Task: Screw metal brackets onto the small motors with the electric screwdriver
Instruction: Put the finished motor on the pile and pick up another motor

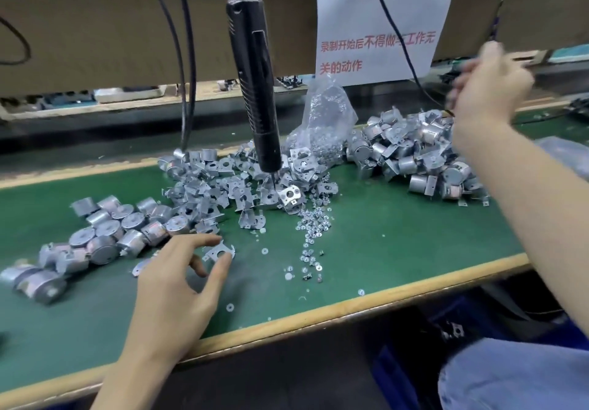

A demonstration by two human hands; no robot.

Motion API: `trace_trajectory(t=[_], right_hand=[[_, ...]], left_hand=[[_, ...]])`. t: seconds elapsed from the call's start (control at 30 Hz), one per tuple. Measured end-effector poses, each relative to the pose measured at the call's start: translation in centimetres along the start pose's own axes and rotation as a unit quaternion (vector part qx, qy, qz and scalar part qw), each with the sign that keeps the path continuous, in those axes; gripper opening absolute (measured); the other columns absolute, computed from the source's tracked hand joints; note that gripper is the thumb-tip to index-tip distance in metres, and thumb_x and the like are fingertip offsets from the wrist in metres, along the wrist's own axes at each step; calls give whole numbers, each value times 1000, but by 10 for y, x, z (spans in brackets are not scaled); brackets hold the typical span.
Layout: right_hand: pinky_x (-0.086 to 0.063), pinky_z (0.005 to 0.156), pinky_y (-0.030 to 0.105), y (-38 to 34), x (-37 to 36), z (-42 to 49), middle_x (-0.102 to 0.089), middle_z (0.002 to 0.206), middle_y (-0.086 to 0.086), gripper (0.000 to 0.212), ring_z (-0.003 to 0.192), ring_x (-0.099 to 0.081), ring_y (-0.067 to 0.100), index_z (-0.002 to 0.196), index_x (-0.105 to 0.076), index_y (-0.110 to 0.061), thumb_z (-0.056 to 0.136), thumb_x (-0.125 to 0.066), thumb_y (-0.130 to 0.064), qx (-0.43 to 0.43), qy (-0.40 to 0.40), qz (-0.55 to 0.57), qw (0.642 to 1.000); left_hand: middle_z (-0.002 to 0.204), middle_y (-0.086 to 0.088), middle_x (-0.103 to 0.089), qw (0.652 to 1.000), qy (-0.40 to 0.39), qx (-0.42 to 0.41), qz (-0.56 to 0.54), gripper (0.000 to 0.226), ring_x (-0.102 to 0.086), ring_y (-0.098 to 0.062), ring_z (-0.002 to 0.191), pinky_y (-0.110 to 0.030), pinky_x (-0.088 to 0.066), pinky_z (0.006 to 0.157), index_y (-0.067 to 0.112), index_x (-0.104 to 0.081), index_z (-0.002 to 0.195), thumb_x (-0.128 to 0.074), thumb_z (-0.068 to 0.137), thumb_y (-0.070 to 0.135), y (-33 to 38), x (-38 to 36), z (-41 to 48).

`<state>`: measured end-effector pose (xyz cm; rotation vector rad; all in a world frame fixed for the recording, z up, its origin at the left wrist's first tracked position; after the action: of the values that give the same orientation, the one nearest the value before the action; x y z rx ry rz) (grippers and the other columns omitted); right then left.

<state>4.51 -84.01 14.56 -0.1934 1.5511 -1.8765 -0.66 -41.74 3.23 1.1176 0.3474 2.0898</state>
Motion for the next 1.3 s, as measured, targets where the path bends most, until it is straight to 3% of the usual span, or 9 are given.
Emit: trace_trajectory(t=[0.1,0.2,0.3,0.4,0.6,0.7,0.83,1.0,1.3], right_hand=[[-57,72,28,3,-75,-53,-73,102,-1,53,87,-69,9,107,-65,-15,91,-58,-65,12,-232,-97,968],[-47,111,41,8,-131,-123,-54,145,-3,88,126,-56,7,155,-38,-18,86,-61,-70,7,-409,-140,902],[-41,116,41,6,-159,-171,-61,132,-16,94,124,-57,-3,161,-25,-25,84,-65,-61,-18,-520,-102,848],[-44,112,41,-2,-177,-209,-74,118,-7,71,117,-67,6,149,-44,-20,88,-68,-49,-25,-581,-49,812],[-55,76,29,-25,-195,-238,-66,94,18,28,81,-67,30,107,-62,-6,91,-73,-25,-50,-556,86,825],[-51,66,33,-23,-197,-238,-56,79,10,21,65,-55,22,92,-58,-9,98,-71,-24,-44,-528,71,845],[-47,56,30,-18,-190,-229,-52,71,9,30,55,-49,19,90,-54,-10,99,-66,-36,-35,-510,69,857],[-44,54,30,1,-171,-217,-51,62,5,48,49,-47,18,95,-51,-5,93,-54,-53,-56,-505,67,859],[-41,54,29,19,-138,-217,-50,61,3,79,48,-45,17,80,-55,-17,55,-65,-91,-108,-544,111,825]], left_hand=[[74,16,-54,1000,10,1,-5,15,-49,4,64,-7,-36,66,26,-66,99,-69,86,34,1,6,-2],[81,23,-56,1000,17,2,-1,17,-52,1,68,-6,-35,68,28,-66,100,-68,84,32,-2,15,-3],[91,18,-60,998,41,20,47,20,-56,-8,80,-10,-35,76,23,-65,104,-71,87,30,-19,31,-1],[114,-8,-62,974,97,103,178,35,-52,-35,106,-35,-34,91,13,-65,113,-75,84,30,-53,57,0],[156,-23,-17,864,95,387,308,94,-18,-53,138,-73,-23,103,25,-34,146,-60,73,77,-141,125,-20],[144,-26,-40,839,-1,447,312,112,-36,-49,130,-63,-32,104,29,-34,148,-36,60,100,-170,135,-28],[114,-23,-61,873,12,344,347,79,-57,-45,105,-50,-47,84,28,-54,131,-50,75,83,-152,123,-15],[80,-19,-63,893,20,217,393,37,-63,-41,71,-37,-38,59,13,-63,98,-66,86,48,-131,100,1],[77,-5,-68,964,-30,45,261,28,-64,-37,72,-36,-44,55,19,-62,94,-71,83,43,-89,49,9]])
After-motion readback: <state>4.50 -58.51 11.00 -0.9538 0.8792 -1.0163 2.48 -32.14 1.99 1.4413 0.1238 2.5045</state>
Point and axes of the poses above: each hand's wrist, its own z-axis towards the middle knuckle, its own x-axis out of the back of the hand, y = z × x, the point moved 8 cm from there along z, towards the middle knuckle
